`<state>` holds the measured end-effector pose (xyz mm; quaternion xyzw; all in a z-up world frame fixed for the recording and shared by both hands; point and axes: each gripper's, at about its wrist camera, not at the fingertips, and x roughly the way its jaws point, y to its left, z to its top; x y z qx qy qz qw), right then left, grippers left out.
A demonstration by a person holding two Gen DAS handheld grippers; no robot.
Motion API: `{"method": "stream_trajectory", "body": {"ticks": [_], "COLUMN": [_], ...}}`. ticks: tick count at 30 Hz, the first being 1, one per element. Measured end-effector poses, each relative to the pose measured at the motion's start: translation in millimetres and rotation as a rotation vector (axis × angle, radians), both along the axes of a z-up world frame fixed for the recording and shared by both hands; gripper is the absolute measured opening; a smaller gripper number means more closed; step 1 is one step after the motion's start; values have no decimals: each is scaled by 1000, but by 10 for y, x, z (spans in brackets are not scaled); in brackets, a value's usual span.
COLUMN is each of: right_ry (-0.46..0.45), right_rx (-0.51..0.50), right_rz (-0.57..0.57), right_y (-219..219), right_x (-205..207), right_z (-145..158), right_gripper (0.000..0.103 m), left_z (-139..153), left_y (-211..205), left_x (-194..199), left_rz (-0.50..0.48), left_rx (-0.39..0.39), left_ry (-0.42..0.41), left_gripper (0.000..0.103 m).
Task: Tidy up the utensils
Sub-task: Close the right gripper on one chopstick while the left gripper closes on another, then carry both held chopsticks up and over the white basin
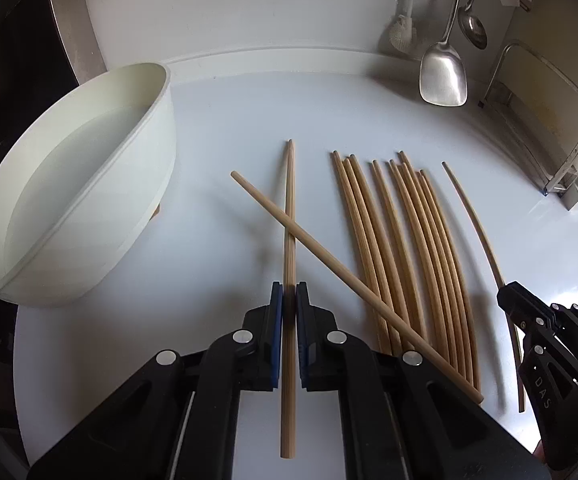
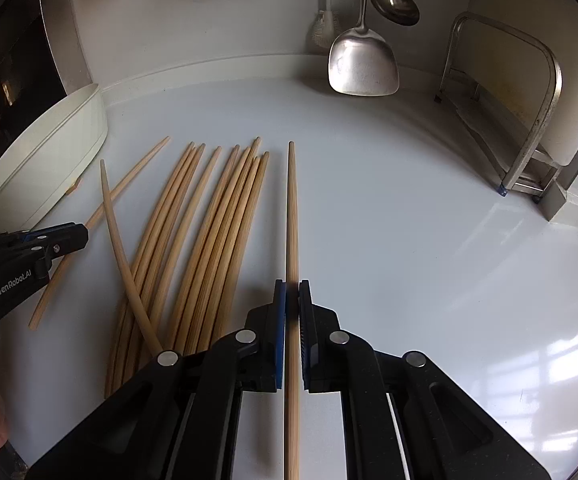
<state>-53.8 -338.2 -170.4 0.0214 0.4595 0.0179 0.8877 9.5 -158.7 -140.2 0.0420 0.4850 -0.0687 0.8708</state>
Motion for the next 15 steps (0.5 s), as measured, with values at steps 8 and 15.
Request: {"method": "stream_trajectory", "body": {"ticks": [8,15], "right_ry": [2,33], "right_rx": [36,70], "right_rz": [-19,-38], "right_y": [-119,-223], "right_x": [-22,-5], "right_z": [53,-44], "right_gripper": [6,6], "left_z": [209,232], "left_y": [48,125], "left_x": [77,15], "left_rz": [-3,1], "left_rx": [-6,-3], "left_ry": [-14,5], "left_gripper": [7,7]}}
